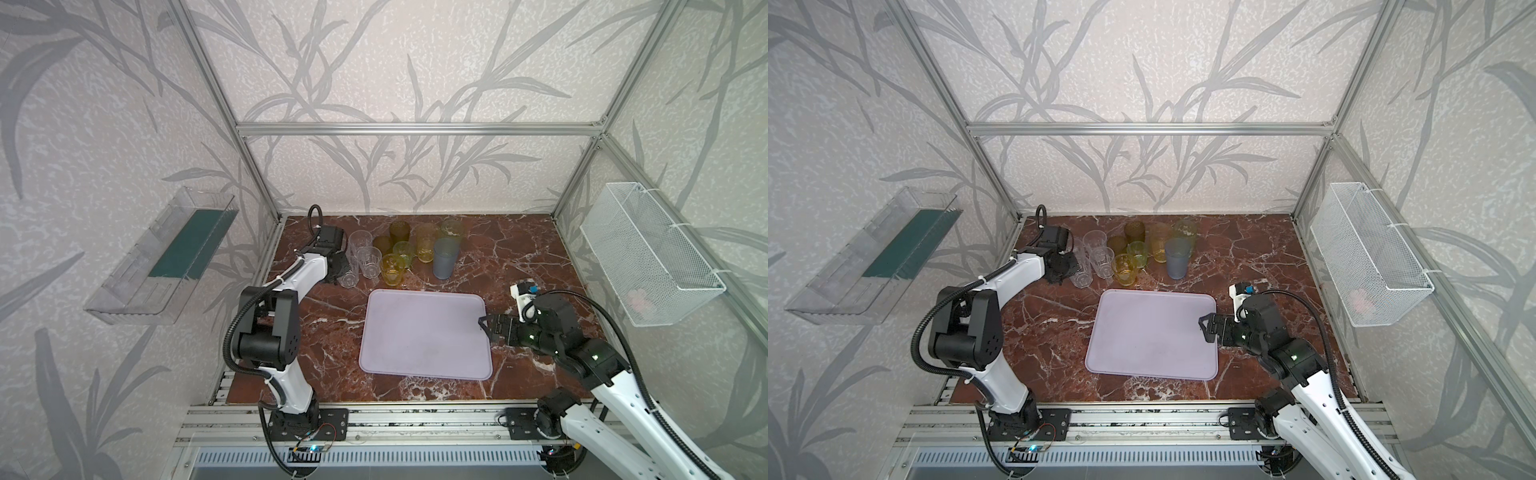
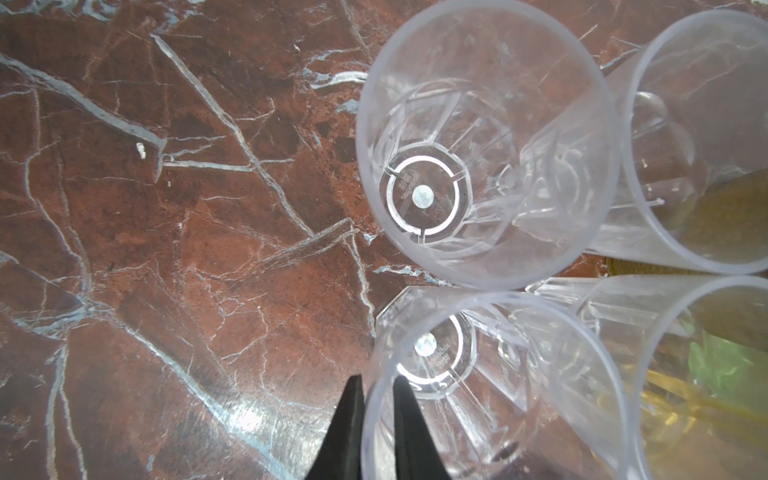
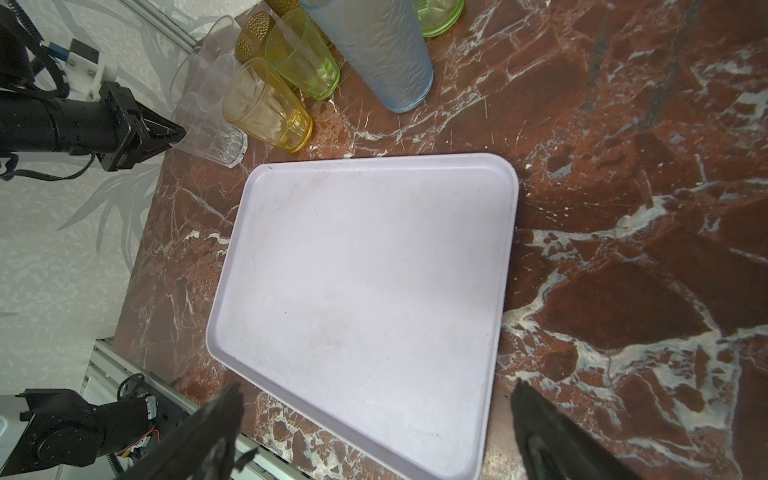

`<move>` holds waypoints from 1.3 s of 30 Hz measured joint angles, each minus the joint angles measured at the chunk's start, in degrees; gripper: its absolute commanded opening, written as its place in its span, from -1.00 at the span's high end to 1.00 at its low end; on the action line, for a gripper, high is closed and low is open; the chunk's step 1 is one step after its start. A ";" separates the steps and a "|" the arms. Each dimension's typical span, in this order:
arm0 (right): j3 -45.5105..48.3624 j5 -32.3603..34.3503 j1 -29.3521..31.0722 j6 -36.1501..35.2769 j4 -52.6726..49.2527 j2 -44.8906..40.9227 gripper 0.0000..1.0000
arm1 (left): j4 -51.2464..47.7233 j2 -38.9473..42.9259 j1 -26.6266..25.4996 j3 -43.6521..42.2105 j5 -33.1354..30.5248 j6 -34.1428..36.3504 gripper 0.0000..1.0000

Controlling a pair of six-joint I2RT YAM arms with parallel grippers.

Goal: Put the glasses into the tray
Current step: 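Close the left gripper on the clear glass and lift it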

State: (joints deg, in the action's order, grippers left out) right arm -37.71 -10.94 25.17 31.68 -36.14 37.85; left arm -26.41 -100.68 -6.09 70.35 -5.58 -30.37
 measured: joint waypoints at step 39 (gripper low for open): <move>2.58 -1.49 -0.07 2.73 1.66 -1.22 -0.98 | -13.38 24.35 -1.95 -6.29 2.60 1.51 1.00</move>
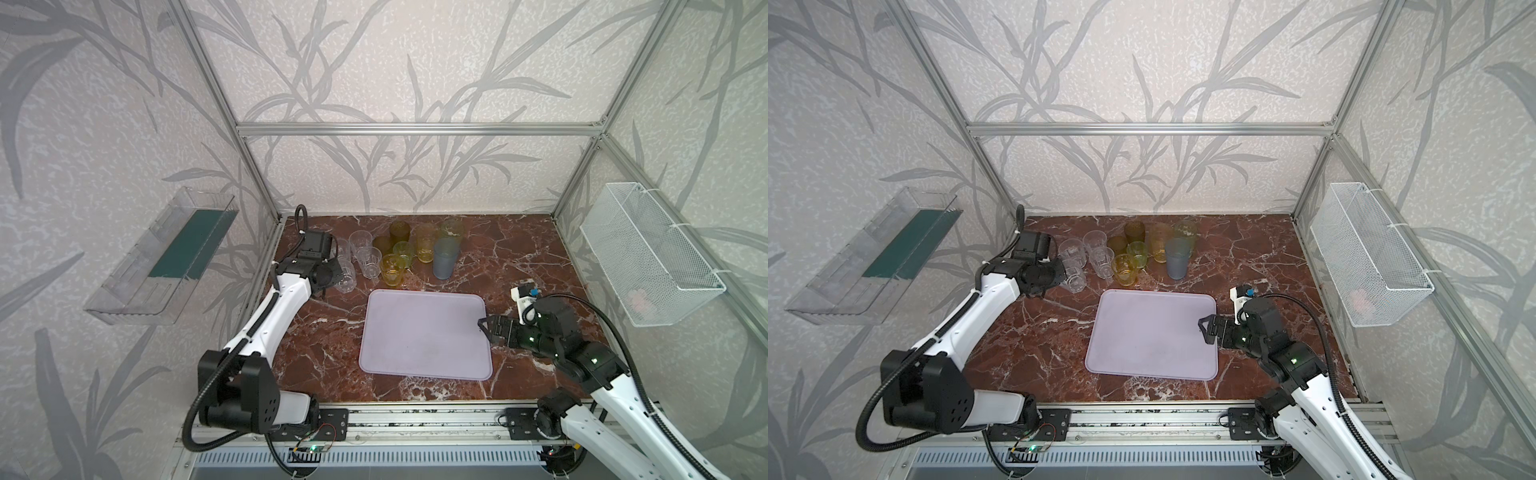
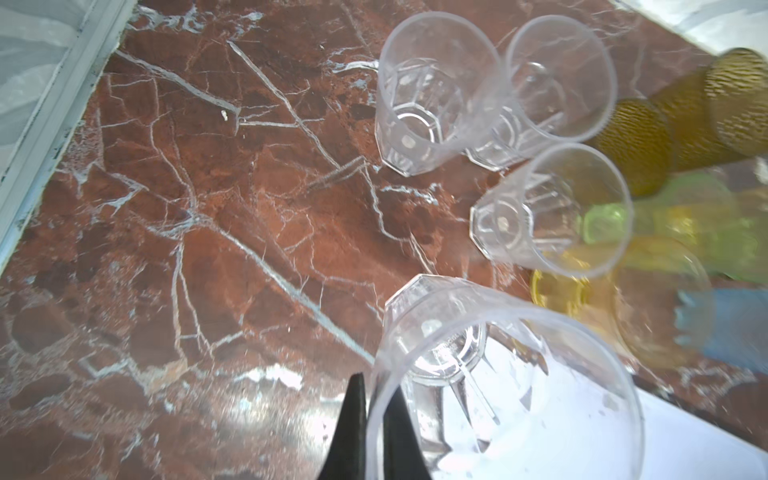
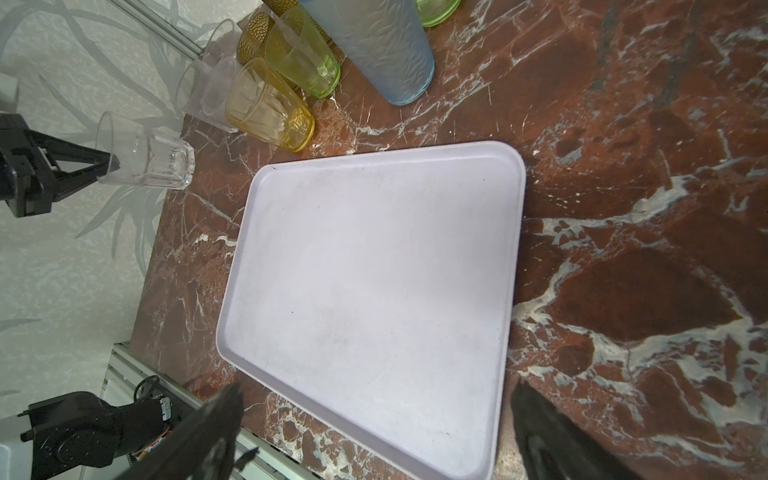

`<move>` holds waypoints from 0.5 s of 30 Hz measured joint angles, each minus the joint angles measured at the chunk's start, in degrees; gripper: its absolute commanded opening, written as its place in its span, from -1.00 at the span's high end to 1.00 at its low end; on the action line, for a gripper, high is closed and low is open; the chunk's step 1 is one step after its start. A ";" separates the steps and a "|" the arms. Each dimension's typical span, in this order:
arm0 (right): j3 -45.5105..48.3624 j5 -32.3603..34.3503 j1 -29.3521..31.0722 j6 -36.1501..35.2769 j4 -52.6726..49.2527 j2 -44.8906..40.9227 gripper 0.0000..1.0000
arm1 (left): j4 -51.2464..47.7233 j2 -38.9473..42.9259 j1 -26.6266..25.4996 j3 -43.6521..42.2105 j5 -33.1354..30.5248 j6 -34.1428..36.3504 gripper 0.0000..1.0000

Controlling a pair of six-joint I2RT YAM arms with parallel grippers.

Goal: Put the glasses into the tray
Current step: 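Close the left gripper on the clear glass and lift it, then carry the clear glass with the left gripper to the tray's nearest corner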

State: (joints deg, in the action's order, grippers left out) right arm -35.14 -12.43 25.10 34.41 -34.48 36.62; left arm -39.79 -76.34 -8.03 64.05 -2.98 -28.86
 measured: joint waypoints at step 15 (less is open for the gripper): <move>1.55 -2.64 0.00 1.57 3.56 1.40 -0.98 | -9.55 21.75 -12.35 -8.90 0.35 -2.91 1.00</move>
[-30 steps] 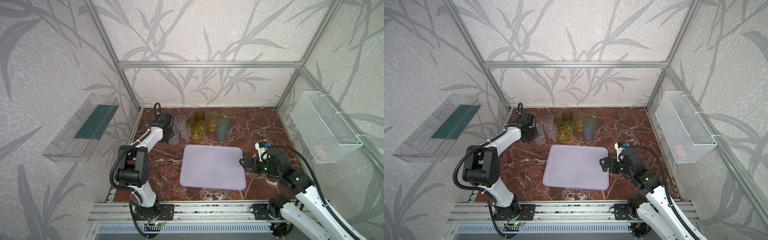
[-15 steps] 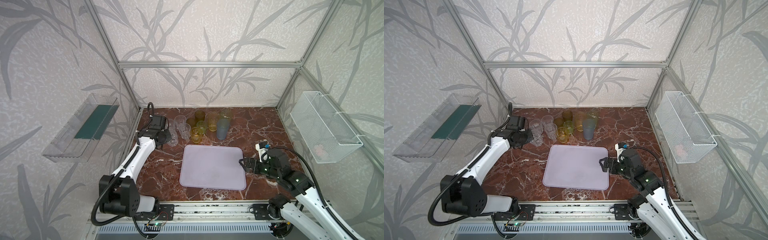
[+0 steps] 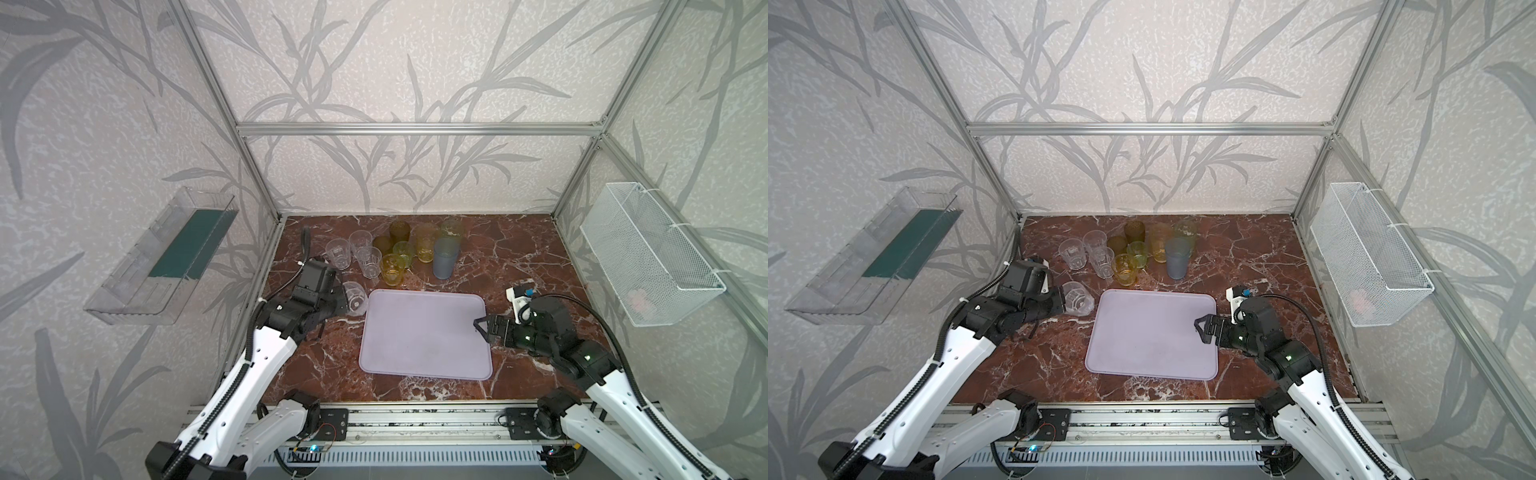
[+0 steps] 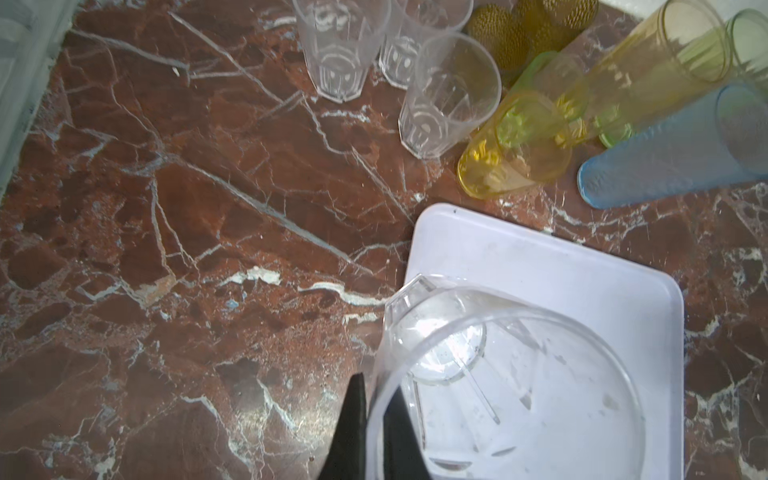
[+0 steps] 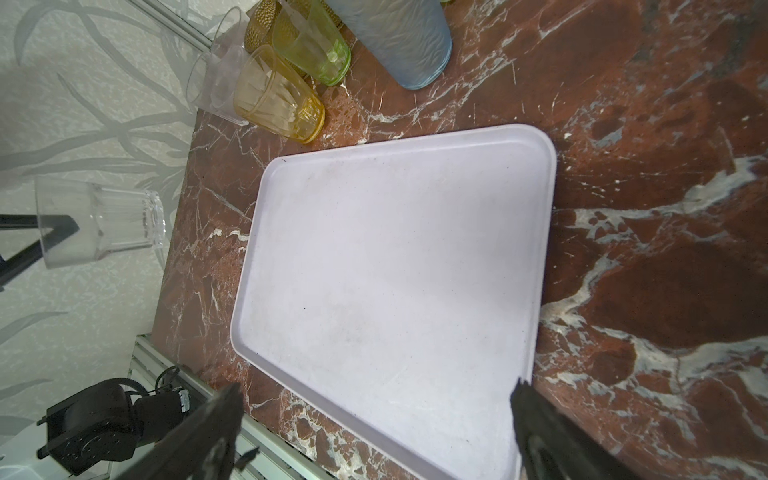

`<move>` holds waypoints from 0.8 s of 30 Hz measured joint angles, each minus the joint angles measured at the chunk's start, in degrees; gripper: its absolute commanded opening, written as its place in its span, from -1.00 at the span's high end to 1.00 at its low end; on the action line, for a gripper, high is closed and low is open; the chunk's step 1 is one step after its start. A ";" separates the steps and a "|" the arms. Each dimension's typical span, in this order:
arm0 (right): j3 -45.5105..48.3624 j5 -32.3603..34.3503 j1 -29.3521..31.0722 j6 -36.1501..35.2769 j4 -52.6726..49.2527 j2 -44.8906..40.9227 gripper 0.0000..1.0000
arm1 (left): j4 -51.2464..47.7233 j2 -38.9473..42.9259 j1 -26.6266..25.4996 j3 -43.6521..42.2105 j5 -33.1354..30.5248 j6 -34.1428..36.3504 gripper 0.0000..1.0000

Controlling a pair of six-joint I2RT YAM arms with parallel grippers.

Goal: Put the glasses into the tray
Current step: 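Carry the clear glass with the left gripper to the tray's nearest corner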

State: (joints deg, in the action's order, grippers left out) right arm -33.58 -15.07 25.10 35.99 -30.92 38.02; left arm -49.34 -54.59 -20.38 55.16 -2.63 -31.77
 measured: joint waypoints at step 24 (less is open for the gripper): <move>7.48 -2.62 0.00 7.37 3.78 -3.63 -0.98 | -0.28 7.58 -14.16 -13.31 1.79 -4.90 1.00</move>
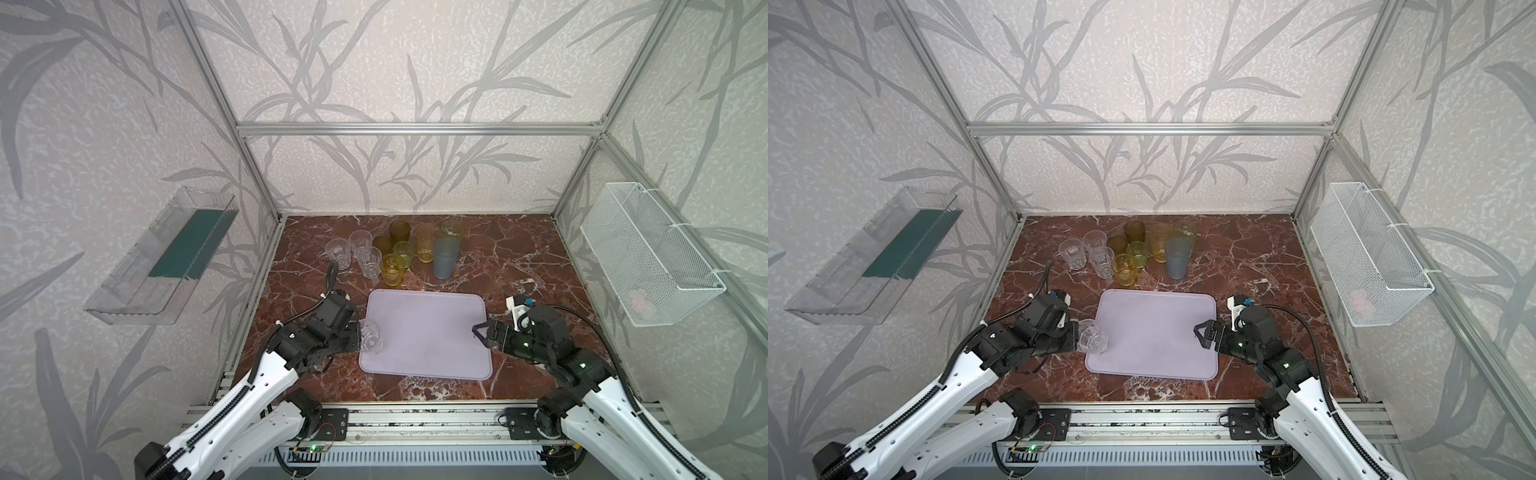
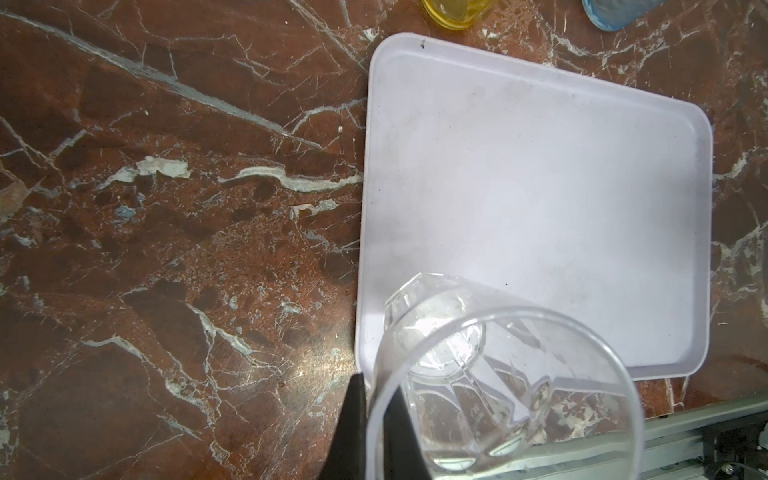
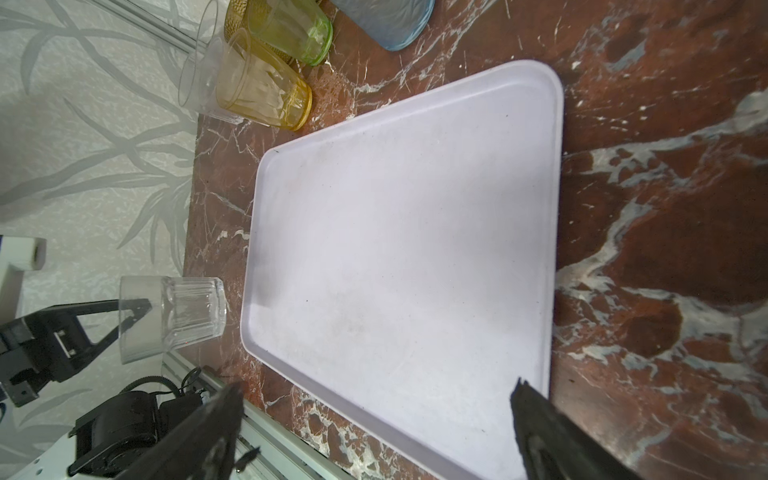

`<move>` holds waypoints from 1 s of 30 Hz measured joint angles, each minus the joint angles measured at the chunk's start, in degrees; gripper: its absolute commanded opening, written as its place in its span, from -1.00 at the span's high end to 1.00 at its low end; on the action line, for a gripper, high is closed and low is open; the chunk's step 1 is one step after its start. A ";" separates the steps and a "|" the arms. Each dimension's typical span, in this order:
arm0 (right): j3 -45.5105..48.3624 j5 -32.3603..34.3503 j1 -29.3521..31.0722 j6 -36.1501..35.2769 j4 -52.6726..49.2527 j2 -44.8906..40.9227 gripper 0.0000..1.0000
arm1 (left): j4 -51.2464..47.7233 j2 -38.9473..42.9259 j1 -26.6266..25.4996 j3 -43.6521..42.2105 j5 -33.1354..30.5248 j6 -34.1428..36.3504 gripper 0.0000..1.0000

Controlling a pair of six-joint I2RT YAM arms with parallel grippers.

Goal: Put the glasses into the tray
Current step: 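Carry the clear glass with the left gripper to the tray's nearest corner, then set the clear glass on the tray and open the left gripper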

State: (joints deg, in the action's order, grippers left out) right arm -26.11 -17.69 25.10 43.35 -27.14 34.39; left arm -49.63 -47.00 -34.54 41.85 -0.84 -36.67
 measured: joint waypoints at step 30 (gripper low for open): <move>2.23 -3.26 0.00 3.37 5.57 2.05 -0.98 | 1.81 -2.40 -4.79 -4.90 -6.36 -3.67 1.00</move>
State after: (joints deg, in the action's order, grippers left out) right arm -23.88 -20.95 25.10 46.72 -21.56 36.45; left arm -47.81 -49.41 -39.33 36.95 -7.20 -40.34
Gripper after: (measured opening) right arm 0.991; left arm 0.054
